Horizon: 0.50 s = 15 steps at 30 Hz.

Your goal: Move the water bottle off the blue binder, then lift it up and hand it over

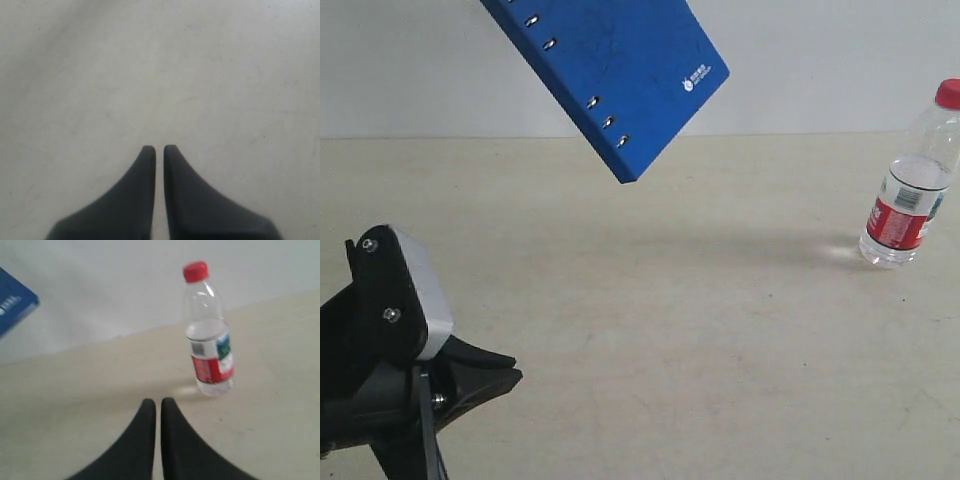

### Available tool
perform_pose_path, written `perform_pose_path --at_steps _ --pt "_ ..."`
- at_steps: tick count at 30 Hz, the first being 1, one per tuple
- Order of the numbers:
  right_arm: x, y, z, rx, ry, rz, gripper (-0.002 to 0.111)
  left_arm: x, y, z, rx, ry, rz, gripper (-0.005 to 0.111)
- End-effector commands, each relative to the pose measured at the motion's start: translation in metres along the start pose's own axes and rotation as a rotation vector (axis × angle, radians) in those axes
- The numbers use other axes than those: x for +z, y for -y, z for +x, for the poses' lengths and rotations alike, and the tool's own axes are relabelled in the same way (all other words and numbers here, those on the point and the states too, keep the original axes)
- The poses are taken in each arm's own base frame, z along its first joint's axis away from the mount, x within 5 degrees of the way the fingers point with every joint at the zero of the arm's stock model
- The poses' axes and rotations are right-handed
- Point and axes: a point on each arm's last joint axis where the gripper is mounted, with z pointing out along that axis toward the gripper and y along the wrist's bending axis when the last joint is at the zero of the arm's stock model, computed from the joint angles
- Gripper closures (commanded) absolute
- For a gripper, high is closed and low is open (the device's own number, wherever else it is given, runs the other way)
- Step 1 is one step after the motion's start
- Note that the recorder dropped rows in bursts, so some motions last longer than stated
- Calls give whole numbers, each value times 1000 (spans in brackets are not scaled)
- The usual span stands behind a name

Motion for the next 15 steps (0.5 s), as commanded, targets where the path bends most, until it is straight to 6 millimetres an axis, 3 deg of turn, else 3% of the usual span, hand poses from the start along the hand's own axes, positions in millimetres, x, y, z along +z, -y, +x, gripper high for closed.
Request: perform_pose_path --at_steps 1,6,15 --pt "2 15 16 6 -93 138 108 -2 -3 -3 3 5 -38 102" --pt "4 14 19 123 -75 122 108 -3 -3 -3 -1 6 -38 102" --pt "4 12 18 128 -65 105 108 -3 0 -5 -1 23 -1 102"
